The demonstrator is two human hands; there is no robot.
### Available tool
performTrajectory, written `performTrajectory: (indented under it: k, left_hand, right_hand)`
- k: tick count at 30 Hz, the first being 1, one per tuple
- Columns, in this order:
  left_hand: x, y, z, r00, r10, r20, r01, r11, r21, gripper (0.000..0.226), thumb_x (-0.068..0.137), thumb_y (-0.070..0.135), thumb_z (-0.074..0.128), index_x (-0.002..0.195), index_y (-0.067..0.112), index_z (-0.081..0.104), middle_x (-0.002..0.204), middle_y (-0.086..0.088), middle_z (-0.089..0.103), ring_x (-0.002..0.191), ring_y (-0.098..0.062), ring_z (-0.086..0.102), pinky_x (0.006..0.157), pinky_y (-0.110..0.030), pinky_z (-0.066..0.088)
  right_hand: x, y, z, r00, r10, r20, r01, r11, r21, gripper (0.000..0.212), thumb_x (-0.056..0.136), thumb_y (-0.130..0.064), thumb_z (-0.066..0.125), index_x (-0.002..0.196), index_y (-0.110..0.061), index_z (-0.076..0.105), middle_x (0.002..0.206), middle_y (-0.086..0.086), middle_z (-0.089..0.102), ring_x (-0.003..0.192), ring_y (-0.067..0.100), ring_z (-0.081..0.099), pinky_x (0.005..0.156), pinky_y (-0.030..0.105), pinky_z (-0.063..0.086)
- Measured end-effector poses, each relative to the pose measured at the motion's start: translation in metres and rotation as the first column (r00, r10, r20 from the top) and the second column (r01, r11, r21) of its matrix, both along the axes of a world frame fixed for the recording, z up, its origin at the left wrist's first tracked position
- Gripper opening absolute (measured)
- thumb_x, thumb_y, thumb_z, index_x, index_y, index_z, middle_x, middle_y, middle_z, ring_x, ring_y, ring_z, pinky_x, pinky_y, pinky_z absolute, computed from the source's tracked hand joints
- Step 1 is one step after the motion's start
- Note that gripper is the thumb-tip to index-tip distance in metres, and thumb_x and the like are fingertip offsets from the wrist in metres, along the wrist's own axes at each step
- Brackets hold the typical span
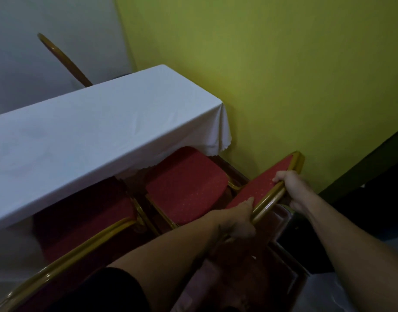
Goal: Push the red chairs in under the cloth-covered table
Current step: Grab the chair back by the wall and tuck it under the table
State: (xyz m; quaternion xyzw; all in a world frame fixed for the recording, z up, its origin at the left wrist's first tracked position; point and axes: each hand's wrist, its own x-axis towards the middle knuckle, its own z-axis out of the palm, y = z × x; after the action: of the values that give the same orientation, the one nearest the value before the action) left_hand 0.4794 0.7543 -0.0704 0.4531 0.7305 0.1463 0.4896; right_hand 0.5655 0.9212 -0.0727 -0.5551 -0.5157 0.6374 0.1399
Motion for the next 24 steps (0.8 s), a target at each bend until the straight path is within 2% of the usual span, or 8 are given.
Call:
performTrajectory:
  k: [4,8,11,14,17,20,22,24]
  left_hand:
    - [0.008,-0.017,-0.005,1.0,-0.001,0.008,0.001,1.0,-0.016,0.107,0.092,0.014,0.07,0.165,0.015,-0.007,0.171,-0.014,0.016,0.153,-0.031,0.029,0.12,-0.036,0.033]
    - [0.017,-0.023,-0.011,1.0,-0.015,0.008,0.016,1.0,-0.017,0.107,0.092,0.016,0.069,0.164,0.013,-0.01,0.173,-0.014,0.004,0.158,-0.031,0.018,0.126,-0.041,0.025]
    - [0.01,-0.028,-0.008,1.0,-0.013,-0.017,0.012,0.999,-0.035,0.109,0.091,0.018,0.07,0.165,0.013,-0.009,0.173,-0.014,0.008,0.157,-0.031,0.021,0.125,-0.041,0.027]
    - [-0.009,-0.034,0.0,0.999,0.009,-0.041,-0.011,0.999,-0.052,0.104,0.092,0.017,0.068,0.165,0.015,-0.005,0.169,-0.015,0.022,0.15,-0.032,0.036,0.114,-0.036,0.039]
    - [-0.033,-0.042,0.007,0.997,0.047,-0.06,-0.052,0.994,-0.091,0.098,0.094,0.016,0.064,0.166,0.023,-0.003,0.165,-0.015,0.032,0.142,-0.034,0.045,0.104,-0.035,0.043]
    - [-0.06,-0.053,0.009,0.992,0.079,-0.097,-0.091,0.987,-0.13,0.099,0.092,0.023,0.067,0.165,0.038,0.002,0.157,-0.014,0.042,0.132,-0.034,0.053,0.098,-0.04,0.049]
    - [-0.078,-0.064,0.013,0.987,0.114,-0.115,-0.129,0.982,-0.138,0.096,0.091,0.026,0.069,0.163,0.045,0.008,0.149,-0.012,0.049,0.118,-0.03,0.061,0.09,-0.04,0.055]
    - [-0.097,-0.076,0.02,0.979,0.167,-0.116,-0.182,0.975,-0.13,0.09,0.092,0.02,0.064,0.162,0.047,0.015,0.141,-0.012,0.051,0.104,-0.026,0.062,0.082,-0.038,0.056]
  right_hand:
    - [0.01,-0.013,-0.008,0.999,0.011,0.032,-0.01,0.999,-0.031,0.008,0.074,-0.007,0.062,0.076,-0.009,0.054,0.06,0.006,0.053,0.054,0.025,0.054,0.055,0.032,0.045]
    - [0.015,-0.014,-0.008,0.999,0.026,0.046,-0.024,0.999,-0.033,0.012,0.078,-0.006,0.061,0.071,-0.01,0.051,0.052,0.003,0.05,0.044,0.02,0.052,0.048,0.028,0.043]
    - [0.005,-0.025,-0.003,0.999,-0.003,0.038,0.004,1.0,-0.014,0.014,0.068,-0.012,0.066,0.076,-0.008,0.054,0.058,0.006,0.053,0.051,0.025,0.054,0.054,0.031,0.047]
    - [-0.013,-0.035,-0.002,1.0,-0.005,-0.006,0.004,1.0,-0.017,0.027,0.054,-0.015,0.065,0.078,-0.007,0.058,0.062,0.009,0.055,0.055,0.027,0.056,0.059,0.035,0.049]
    - [-0.036,-0.047,0.002,0.999,-0.005,-0.042,0.005,1.0,-0.014,0.016,0.062,-0.01,0.064,0.076,-0.008,0.058,0.06,0.008,0.056,0.055,0.027,0.056,0.063,0.04,0.05]
    - [-0.064,-0.06,0.004,0.999,-0.007,-0.038,0.007,1.0,0.012,0.015,0.073,-0.008,0.063,0.088,-0.007,0.06,0.064,0.008,0.06,0.057,0.026,0.06,0.063,0.039,0.051]
    - [-0.083,-0.071,0.004,0.999,0.009,-0.05,-0.009,1.0,0.007,0.025,0.076,-0.009,0.063,0.1,-0.003,0.062,0.068,0.01,0.062,0.061,0.028,0.063,0.066,0.042,0.055]
    - [-0.103,-0.082,0.005,0.997,0.026,-0.066,-0.027,1.0,-0.016,0.046,0.073,-0.012,0.065,0.116,0.003,0.059,0.078,0.014,0.065,0.074,0.033,0.07,0.078,0.053,0.061]
